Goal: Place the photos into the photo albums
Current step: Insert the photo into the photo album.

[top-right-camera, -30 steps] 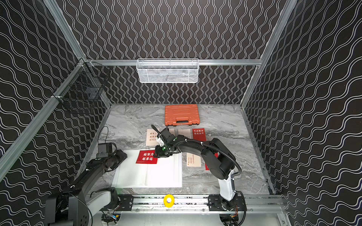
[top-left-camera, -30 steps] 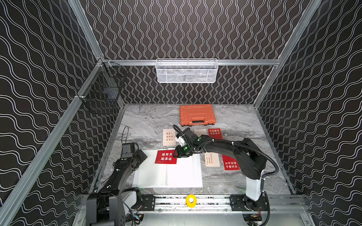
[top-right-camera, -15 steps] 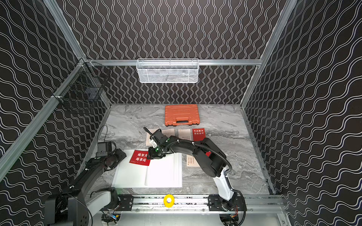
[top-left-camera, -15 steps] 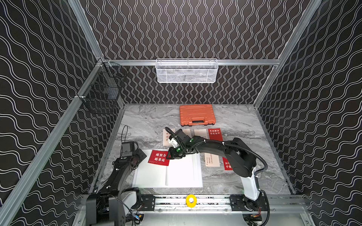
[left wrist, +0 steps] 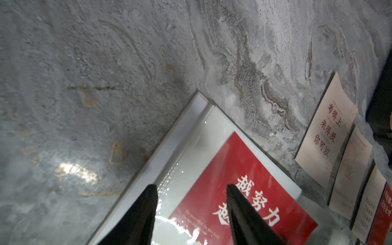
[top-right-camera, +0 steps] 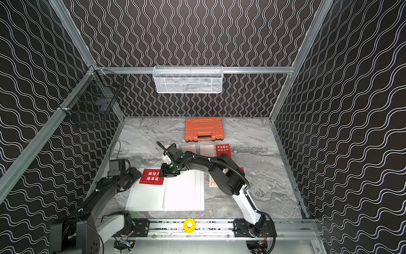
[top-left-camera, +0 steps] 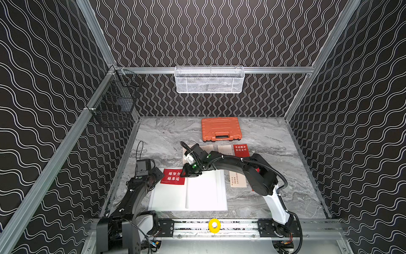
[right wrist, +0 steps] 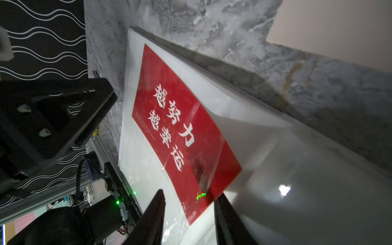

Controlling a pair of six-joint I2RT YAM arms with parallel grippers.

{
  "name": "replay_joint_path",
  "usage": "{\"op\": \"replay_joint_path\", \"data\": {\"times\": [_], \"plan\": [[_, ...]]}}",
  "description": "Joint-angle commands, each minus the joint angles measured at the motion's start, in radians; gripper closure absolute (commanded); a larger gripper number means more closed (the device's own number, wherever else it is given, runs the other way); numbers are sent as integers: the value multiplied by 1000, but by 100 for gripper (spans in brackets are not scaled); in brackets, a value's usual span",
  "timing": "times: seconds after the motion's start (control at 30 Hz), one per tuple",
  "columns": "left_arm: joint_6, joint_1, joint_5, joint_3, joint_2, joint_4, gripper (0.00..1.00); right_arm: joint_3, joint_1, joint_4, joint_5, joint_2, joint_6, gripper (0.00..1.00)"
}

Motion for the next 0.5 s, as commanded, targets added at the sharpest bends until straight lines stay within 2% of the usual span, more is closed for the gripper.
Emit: {"op": "replay_joint_path", "data": {"times": [0.0,0.47], "plan": [[10,1,5,5,-3,-3,43,17,1,14,-21,18,14,58],[12,2,11,12,-7,-15,43,53,1,56,-49,60,30,50]]}}
